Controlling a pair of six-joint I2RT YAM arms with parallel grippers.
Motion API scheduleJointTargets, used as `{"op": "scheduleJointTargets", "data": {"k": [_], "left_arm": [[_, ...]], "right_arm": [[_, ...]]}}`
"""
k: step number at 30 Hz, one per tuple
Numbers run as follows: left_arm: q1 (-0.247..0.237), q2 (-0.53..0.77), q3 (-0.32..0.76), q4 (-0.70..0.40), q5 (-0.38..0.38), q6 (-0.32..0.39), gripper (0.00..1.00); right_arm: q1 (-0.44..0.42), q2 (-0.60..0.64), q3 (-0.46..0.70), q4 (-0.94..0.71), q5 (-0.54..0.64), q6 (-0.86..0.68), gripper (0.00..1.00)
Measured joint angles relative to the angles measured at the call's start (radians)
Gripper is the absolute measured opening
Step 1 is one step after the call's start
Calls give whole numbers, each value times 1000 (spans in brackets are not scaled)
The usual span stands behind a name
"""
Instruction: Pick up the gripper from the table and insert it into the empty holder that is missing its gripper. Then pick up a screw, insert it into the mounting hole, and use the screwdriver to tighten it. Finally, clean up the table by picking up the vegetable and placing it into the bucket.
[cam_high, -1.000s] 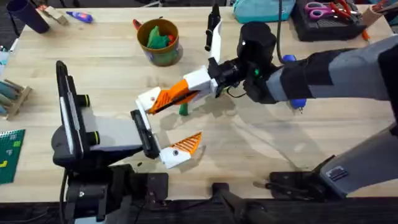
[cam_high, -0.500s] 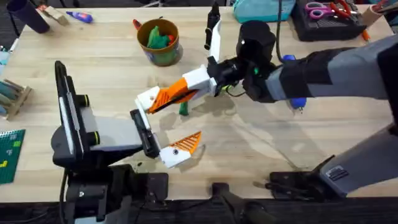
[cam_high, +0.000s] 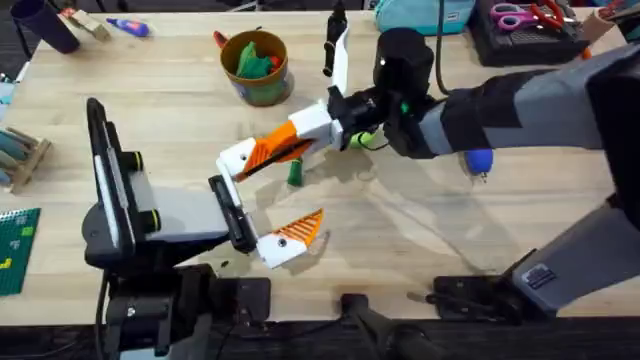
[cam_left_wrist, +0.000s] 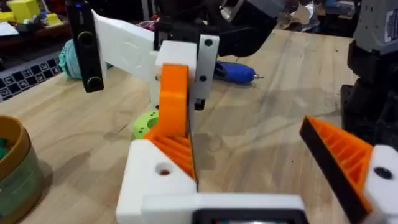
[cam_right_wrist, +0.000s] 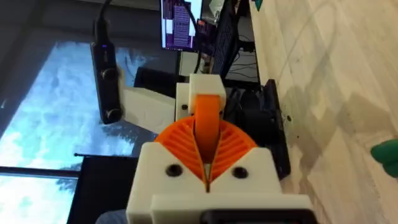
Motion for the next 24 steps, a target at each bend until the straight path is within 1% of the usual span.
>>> {"op": "scheduleJointTargets", "data": {"k": [16,17,18,19,20,21,22,24], "left_arm": [[0,0,0,0,-3,0,987],[0,0,0,0,-3,0,986],[0,0,0,1,-3,0,986],[0,0,0,-1,6,0,986],[0,0,0,-1,8,0,986],[0,0,0,-1,9,0,986],[0,0,0,-1,9,0,986],[0,0,0,-1,9,0,986]], "right_arm": [[0,0,2,-2,0,-2,8],[0,0,2,-2,0,-1,28],[0,0,2,-4,0,-1,92],[0,0,8,-2,8,-3,357],[0,0,10,0,9,-3,493],[-1,0,11,0,11,-5,602],[-1,0,12,1,11,-7,784],[-1,0,12,1,11,-6,792]]}}
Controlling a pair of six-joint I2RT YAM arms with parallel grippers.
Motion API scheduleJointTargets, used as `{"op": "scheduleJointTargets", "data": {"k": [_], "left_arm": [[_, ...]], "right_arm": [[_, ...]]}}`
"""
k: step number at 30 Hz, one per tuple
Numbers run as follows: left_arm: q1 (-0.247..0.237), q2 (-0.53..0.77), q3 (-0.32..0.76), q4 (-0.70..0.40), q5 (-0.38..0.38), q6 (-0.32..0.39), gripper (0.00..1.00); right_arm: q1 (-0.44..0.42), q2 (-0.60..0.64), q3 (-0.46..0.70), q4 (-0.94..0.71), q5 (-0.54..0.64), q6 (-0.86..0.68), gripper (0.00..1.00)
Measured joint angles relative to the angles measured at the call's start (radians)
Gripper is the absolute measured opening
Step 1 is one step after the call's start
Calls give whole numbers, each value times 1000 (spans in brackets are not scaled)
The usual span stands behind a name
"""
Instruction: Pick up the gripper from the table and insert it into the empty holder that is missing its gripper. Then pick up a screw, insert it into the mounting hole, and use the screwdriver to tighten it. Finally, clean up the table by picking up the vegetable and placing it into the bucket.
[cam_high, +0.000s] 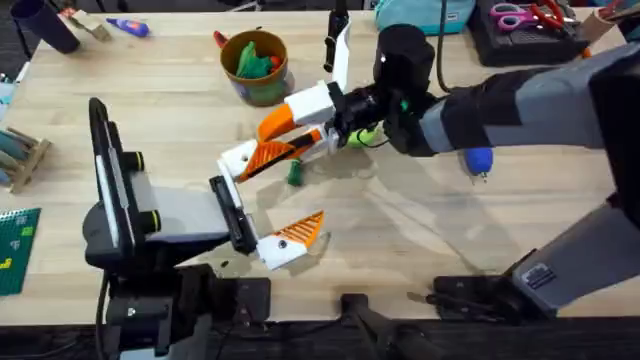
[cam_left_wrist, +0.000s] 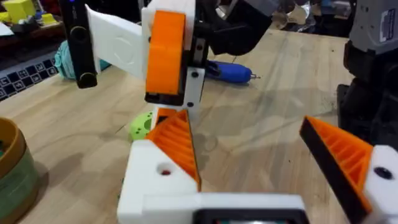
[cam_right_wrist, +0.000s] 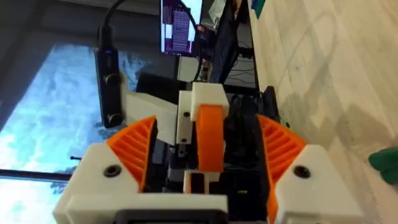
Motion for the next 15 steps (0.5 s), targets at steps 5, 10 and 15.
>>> {"op": "scheduleJointTargets", "data": {"k": [5,10,15], "left_arm": [[0,0,0,0,0,0,986],[0,0,0,0,0,0,986],[0,0,0,0,0,0,986]], "right_arm": [[0,0,0,0,0,0,795],[-1,0,0,0,0,-1,797],[-19,0,0,0,1,-16,799]]}}
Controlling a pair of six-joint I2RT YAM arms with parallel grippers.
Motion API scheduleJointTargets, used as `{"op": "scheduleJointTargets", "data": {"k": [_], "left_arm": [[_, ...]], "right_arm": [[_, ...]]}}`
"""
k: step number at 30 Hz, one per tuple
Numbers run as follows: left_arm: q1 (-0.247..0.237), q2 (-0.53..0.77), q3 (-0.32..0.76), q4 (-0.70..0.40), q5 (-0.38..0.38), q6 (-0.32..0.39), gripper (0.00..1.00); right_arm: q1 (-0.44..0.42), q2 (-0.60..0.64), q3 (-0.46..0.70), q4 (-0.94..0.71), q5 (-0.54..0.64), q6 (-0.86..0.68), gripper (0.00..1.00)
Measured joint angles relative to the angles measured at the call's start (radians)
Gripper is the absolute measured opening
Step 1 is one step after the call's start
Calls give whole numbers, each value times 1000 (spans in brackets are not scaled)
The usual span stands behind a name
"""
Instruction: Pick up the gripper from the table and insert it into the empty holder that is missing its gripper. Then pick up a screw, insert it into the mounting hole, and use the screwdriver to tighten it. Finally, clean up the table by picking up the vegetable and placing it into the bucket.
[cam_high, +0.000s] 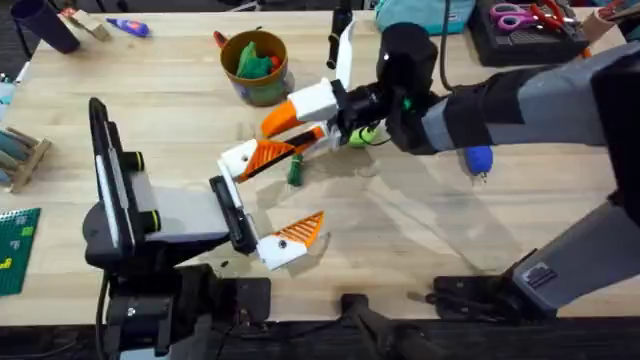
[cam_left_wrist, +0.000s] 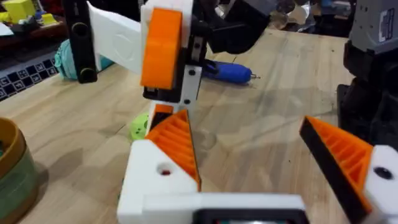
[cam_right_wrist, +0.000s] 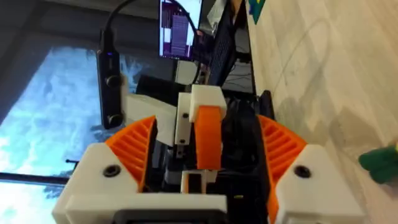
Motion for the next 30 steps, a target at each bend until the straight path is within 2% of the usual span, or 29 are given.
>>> {"op": "scheduleJointTargets", "data": {"k": [7,10,11,12,15,17,21,22,30], "left_arm": [[0,0,0,0,0,0,986],[0,0,0,0,0,0,986],[0,0,0,0,0,0,986],[0,0,0,0,0,0,986],[0,0,0,0,2,0,986],[0,0,0,0,3,0,986],[0,0,0,-1,3,0,986],[0,0,0,-1,3,-1,986],[0,0,0,-1,3,0,986]], "right_arm": [[-60,-1,1,-1,49,-64,800],[-63,-18,3,-99,91,-128,800],[-65,-79,16,-340,150,-239,800],[-65,-110,32,-464,177,-289,800],[-65,-197,78,-732,256,-435,799],[-65,-260,134,-966,339,-545,800],[-65,-371,255,-1314,527,-744,802],[-65,-429,353,-1509,677,-862,802],[-59,-454,550,-1919,1050,-1073,795]]}}
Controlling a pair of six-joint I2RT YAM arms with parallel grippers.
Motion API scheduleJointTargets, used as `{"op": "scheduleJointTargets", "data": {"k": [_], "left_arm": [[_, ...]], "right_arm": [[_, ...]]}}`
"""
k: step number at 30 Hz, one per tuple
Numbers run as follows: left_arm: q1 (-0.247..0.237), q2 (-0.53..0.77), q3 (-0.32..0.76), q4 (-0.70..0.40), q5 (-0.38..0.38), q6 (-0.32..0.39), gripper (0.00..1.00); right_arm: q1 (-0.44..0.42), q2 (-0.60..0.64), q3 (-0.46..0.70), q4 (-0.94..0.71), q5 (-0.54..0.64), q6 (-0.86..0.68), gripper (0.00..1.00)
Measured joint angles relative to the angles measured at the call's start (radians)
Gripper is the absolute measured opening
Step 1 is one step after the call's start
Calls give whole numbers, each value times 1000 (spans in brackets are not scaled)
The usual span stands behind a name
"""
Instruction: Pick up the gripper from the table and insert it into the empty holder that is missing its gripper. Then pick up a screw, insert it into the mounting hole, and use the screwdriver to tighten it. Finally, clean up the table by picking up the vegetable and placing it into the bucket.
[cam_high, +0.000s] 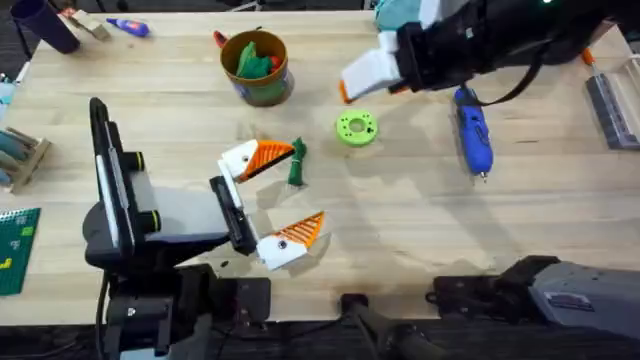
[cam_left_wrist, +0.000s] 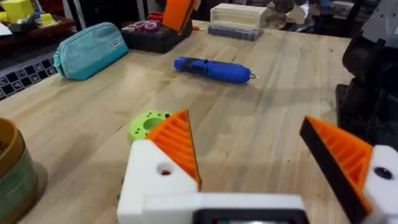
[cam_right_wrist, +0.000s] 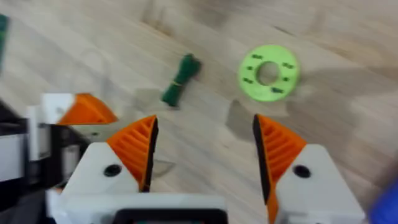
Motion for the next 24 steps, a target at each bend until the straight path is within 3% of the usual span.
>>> {"op": "scheduleJointTargets", "data": {"k": [5,9,11,12,24], "left_arm": [[0,0,0,0,0,0,986],[0,0,0,0,0,0,986],[0,0,0,0,0,0,986],[0,0,0,0,0,0,986],[0,0,0,0,0,0,986]], "right_arm": [[40,14,45,-79,202,-64,791],[70,53,49,-91,293,-101,766],[75,167,51,-90,338,-127,699],[75,294,51,-85,365,-140,664],[72,451,51,-20,378,-143,604]]}}
